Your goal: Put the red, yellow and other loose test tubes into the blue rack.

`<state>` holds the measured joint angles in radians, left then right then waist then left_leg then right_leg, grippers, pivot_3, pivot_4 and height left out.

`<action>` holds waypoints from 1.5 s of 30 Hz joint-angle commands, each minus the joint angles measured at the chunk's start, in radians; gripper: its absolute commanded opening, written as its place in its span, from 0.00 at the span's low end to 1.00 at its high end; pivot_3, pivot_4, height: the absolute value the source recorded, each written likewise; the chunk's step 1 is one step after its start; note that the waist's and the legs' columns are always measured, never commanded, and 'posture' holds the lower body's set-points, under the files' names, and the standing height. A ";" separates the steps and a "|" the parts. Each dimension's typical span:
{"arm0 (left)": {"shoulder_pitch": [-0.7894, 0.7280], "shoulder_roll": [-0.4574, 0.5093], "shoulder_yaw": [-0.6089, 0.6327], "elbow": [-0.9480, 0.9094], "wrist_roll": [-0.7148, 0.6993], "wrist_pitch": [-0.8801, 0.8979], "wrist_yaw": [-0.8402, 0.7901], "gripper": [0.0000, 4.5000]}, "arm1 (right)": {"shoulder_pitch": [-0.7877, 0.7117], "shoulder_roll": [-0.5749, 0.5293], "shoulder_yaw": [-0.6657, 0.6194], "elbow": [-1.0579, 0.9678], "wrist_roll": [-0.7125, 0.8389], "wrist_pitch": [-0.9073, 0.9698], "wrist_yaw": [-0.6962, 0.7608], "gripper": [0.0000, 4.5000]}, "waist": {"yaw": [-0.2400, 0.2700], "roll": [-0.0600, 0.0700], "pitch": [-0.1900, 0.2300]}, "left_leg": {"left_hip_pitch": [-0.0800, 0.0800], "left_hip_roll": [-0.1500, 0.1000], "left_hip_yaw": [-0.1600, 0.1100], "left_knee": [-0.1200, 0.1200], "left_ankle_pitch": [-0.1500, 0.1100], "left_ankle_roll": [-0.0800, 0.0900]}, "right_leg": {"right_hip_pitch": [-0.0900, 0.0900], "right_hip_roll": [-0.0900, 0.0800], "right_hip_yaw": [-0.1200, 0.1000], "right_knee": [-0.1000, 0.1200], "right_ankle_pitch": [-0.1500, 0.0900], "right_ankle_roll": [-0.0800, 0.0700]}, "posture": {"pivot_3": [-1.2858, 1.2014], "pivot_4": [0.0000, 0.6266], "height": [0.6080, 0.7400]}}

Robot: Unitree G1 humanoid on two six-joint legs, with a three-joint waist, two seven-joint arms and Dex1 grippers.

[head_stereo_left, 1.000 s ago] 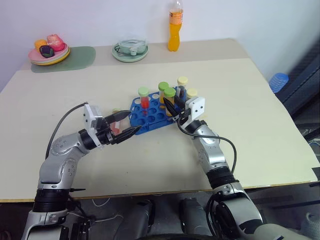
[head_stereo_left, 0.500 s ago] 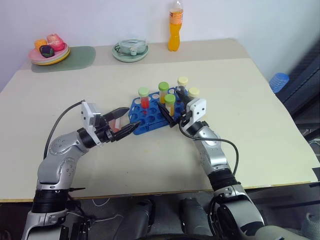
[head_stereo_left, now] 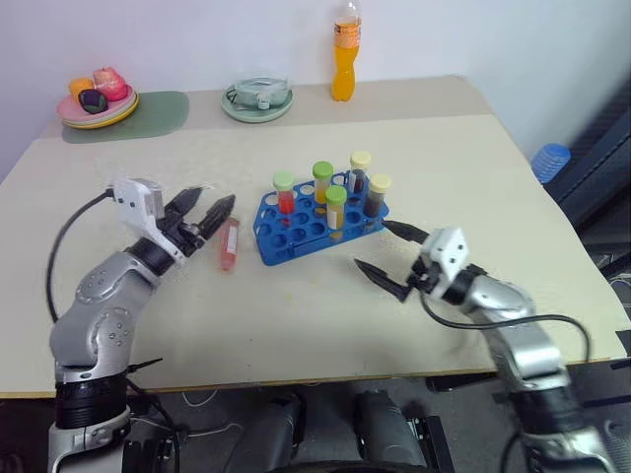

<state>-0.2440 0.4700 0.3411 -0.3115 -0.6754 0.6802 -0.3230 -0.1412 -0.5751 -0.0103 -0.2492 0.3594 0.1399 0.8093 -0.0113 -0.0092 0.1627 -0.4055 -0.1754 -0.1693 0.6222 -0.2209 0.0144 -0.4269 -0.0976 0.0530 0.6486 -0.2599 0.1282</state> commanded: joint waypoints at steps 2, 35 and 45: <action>-0.092 -0.034 0.087 -0.083 -0.092 0.313 0.312 0.82 | -0.040 -0.081 -0.066 -0.118 0.103 0.107 0.051 1.00 | 0.006 -0.001 0.000 | 0.000 0.000 0.000 0.000 0.000 0.000 | 0.000 0.000 0.000 0.000 0.000 0.000 | 0.52 0.24 1.00; -0.745 -0.089 -0.010 0.517 0.101 0.934 0.502 0.82 | -0.225 -0.164 -0.125 -0.176 0.160 0.279 0.009 1.00 | 0.025 -0.008 0.004 | -0.004 0.000 0.000 0.008 0.000 -0.006 | 0.000 0.000 -0.002 0.000 0.000 0.001 | 0.52 0.24 1.00; -0.745 -0.139 -0.040 0.603 0.140 0.934 0.573 0.82 | -0.161 -0.181 -0.172 -0.223 0.211 0.277 0.052 1.00 | 0.024 -0.009 0.005 | -0.004 0.000 0.000 0.008 0.001 -0.006 | 0.000 0.000 -0.002 0.000 0.000 0.001 | 0.52 0.24 1.00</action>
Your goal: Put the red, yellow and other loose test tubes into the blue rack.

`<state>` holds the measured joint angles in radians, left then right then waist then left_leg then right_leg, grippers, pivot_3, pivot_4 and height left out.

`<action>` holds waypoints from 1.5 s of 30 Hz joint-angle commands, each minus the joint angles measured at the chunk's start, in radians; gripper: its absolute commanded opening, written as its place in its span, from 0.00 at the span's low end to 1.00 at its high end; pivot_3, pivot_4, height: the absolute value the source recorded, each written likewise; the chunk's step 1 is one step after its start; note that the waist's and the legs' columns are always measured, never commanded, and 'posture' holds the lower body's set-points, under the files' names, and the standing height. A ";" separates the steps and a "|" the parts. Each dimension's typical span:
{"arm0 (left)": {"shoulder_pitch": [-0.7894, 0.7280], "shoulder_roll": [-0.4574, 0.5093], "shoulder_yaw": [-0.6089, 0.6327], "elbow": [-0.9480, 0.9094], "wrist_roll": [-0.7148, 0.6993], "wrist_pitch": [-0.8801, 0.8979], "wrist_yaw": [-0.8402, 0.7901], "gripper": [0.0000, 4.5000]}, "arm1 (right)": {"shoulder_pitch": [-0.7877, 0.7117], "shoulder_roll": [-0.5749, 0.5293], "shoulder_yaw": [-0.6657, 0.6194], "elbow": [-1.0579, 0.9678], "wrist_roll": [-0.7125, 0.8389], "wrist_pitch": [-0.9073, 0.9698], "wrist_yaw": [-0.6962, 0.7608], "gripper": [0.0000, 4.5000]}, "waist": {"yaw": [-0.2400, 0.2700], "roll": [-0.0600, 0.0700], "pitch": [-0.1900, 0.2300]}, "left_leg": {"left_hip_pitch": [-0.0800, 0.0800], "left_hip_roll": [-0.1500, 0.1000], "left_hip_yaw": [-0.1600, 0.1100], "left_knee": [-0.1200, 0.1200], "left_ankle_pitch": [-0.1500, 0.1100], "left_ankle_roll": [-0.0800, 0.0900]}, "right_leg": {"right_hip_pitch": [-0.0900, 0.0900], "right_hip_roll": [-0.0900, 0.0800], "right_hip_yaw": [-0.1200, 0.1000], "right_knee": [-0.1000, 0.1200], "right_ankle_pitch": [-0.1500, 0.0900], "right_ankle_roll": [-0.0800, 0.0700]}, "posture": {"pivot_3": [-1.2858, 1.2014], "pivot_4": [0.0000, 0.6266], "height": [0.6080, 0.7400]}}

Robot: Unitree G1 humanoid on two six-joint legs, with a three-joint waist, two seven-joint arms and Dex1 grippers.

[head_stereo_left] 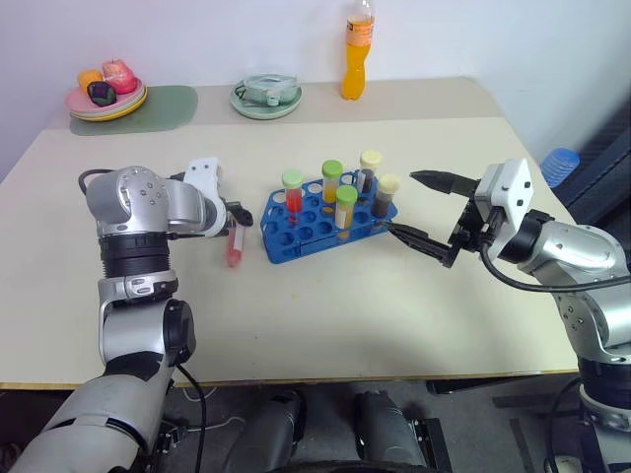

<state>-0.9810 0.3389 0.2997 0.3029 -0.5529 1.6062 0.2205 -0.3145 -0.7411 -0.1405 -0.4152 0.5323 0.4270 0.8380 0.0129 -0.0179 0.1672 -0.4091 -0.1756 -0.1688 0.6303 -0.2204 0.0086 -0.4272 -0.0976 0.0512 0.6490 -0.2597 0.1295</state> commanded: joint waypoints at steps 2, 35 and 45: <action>-0.006 -0.017 0.015 0.004 0.028 0.008 0.052 0.82 | 0.028 -0.016 -0.047 -0.068 0.050 -0.009 0.035 1.00 | 0.000 0.000 0.000 | 0.000 0.000 0.000 0.000 0.000 0.000 | 0.000 0.000 0.000 0.000 0.000 0.000 | 0.52 0.24 1.00; 0.018 0.010 0.034 -0.010 0.131 0.008 -0.060 0.17 | 0.119 0.013 -0.068 -0.072 0.063 -0.105 0.048 1.00 | -0.006 0.000 0.000 | 0.000 0.000 0.001 0.001 0.000 0.000 | 0.000 0.000 0.000 0.001 0.000 0.001 | 0.52 0.24 1.00; 0.397 0.246 -0.006 -0.639 -0.189 -0.410 -0.777 0.17 | 0.098 0.034 -0.047 -0.031 0.059 -0.093 0.038 1.00 | -0.020 0.000 0.000 | 0.000 0.000 0.001 0.001 0.000 -0.001 | 0.000 0.000 0.001 0.001 0.000 0.000 | 0.52 0.24 1.00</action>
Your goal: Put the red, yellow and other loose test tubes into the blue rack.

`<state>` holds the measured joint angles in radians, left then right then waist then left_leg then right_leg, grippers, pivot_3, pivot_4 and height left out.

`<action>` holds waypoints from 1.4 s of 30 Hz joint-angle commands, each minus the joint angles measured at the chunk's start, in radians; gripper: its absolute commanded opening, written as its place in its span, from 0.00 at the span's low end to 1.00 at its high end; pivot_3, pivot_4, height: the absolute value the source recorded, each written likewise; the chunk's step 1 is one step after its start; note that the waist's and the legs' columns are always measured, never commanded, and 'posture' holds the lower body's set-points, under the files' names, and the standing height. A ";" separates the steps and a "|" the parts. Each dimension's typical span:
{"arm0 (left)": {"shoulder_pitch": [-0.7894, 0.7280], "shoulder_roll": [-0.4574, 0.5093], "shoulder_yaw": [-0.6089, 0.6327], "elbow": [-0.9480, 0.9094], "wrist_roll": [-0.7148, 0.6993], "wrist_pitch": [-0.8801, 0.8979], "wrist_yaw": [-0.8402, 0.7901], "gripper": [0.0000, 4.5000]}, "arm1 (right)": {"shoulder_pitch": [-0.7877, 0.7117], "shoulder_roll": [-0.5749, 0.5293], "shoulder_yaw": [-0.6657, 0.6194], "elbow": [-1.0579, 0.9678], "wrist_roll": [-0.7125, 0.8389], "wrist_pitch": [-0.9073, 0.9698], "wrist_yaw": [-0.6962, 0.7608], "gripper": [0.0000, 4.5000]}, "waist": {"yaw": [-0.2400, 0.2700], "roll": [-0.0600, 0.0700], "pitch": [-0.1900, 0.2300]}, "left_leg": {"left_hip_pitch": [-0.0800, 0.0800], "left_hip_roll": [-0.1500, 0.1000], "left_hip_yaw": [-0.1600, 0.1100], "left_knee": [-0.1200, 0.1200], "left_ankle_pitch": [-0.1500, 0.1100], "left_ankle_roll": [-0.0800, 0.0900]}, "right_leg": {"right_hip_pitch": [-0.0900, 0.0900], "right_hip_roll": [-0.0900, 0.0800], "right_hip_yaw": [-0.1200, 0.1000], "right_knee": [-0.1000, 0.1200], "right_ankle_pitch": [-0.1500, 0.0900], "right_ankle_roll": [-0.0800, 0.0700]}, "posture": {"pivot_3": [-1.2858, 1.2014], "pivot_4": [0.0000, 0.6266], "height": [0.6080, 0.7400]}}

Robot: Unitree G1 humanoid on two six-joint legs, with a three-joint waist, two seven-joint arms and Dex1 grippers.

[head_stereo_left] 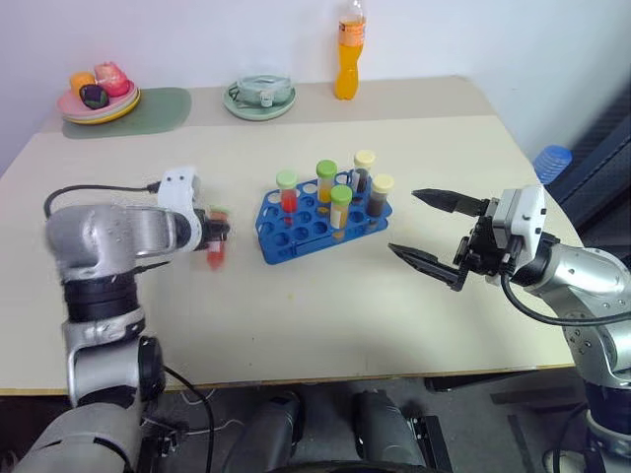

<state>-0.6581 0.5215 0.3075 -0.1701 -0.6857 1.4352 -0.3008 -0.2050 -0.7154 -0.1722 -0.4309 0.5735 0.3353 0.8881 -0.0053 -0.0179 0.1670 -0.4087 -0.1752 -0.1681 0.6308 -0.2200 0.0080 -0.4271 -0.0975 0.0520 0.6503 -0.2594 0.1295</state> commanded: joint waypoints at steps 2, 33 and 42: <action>0.136 0.098 -0.049 -0.211 -0.035 -0.371 -0.354 0.17 | -0.006 0.008 -0.018 -0.008 0.012 -0.003 -0.011 1.00 | -0.001 0.000 0.000 | 0.000 0.000 0.001 0.000 0.000 0.000 | 0.000 0.000 0.000 -0.001 0.000 0.000 | 0.52 0.24 1.00; 0.164 -0.395 -0.350 0.569 0.476 -1.830 -0.474 0.17 | 0.277 -0.020 -0.211 -0.273 0.077 0.126 -0.187 1.00 | 0.046 0.001 -0.001 | 0.000 0.000 0.002 0.002 -0.005 0.009 | 0.003 -0.001 0.000 -0.004 0.000 0.000 | 0.52 0.24 1.00; 0.149 -0.429 -0.370 0.656 0.454 -1.868 -0.526 0.17 | 0.256 -0.026 -0.219 -0.272 0.094 0.131 -0.194 1.00 | 0.046 0.001 -0.001 | 0.001 0.000 0.002 0.002 -0.005 0.009 | 0.003 -0.001 0.000 -0.004 0.000 0.000 | 0.52 0.24 1.00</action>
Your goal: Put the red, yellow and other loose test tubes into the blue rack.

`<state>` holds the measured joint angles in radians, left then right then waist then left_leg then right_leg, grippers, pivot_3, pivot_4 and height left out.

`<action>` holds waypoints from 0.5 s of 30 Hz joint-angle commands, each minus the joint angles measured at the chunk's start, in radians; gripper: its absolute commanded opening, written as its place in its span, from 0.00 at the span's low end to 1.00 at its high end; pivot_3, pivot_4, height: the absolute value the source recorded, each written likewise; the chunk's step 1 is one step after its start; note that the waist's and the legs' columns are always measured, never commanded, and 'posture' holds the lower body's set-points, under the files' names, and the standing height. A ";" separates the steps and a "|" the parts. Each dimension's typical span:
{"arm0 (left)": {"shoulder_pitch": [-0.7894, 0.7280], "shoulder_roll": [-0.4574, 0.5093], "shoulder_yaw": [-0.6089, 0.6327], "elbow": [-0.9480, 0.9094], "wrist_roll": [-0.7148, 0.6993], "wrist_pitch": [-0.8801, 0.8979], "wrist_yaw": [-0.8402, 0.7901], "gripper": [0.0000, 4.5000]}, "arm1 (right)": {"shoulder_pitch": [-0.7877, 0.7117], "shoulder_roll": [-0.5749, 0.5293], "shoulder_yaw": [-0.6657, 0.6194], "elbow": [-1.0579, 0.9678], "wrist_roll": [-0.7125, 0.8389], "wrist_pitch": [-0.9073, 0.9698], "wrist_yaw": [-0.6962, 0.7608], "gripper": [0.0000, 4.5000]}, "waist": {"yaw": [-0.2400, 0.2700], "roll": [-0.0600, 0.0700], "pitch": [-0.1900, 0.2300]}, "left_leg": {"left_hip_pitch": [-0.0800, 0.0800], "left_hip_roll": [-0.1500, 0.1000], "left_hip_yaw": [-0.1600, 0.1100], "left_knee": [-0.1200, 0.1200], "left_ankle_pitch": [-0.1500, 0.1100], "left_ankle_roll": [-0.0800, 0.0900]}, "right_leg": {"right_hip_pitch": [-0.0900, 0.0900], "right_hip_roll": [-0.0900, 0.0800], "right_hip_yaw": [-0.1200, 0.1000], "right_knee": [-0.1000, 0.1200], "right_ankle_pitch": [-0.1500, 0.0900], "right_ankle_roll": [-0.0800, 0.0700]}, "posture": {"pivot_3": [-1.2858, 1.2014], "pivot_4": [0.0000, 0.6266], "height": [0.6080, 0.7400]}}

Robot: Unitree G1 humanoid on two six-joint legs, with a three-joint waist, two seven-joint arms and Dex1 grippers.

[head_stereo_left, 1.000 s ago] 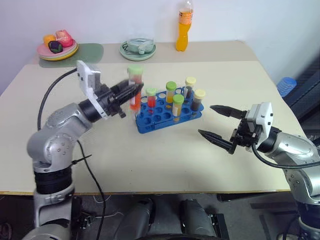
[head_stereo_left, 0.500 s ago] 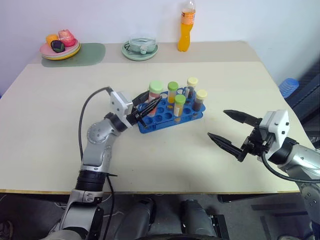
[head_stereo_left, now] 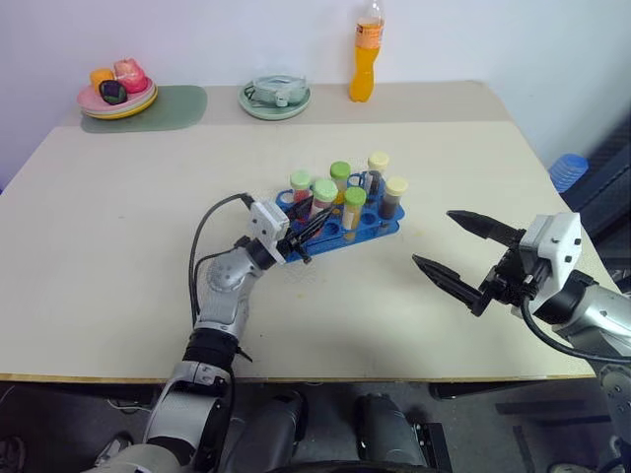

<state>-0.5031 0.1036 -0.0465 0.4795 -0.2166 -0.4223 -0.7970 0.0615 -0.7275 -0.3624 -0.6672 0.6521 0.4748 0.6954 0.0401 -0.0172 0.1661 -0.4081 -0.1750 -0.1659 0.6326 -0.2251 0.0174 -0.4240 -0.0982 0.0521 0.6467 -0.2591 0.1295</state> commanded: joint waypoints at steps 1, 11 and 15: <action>-0.006 -0.013 -0.016 0.003 -0.021 -0.002 -0.034 0.17 | -0.010 -0.014 -0.029 -0.037 0.016 -0.009 -0.002 1.00 | 0.000 0.000 0.000 | 0.000 0.000 0.000 0.000 0.000 0.000 | 0.000 0.000 0.000 0.000 0.000 0.000 | 0.52 0.24 1.00; 0.006 -0.009 0.006 -0.097 -0.122 0.134 -0.077 0.41 | -0.002 -0.005 -0.026 -0.050 0.016 -0.014 -0.011 1.00 | 0.000 0.000 0.000 | 0.000 0.000 0.000 0.000 0.000 0.000 | 0.000 0.000 0.000 0.000 0.000 0.000 | 0.52 0.24 1.00; 0.007 0.005 -0.015 -0.178 -0.093 0.254 -0.021 0.81 | 0.010 0.007 -0.016 -0.041 0.006 -0.025 -0.010 1.00 | -0.001 0.000 0.000 | 0.000 0.000 0.000 0.000 0.000 0.000 | 0.000 0.000 0.000 0.000 0.000 0.000 | 0.52 0.24 1.00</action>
<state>-0.4884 0.1016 -0.0501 0.3722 -0.3064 -0.2037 -0.8291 0.0707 -0.7253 -0.3628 -0.6755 0.6514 0.4728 0.6885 0.0393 -0.0176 0.1662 -0.4083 -0.1750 -0.1660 0.6326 -0.2253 0.0177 -0.4241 -0.0980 0.0521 0.6468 -0.2591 0.1296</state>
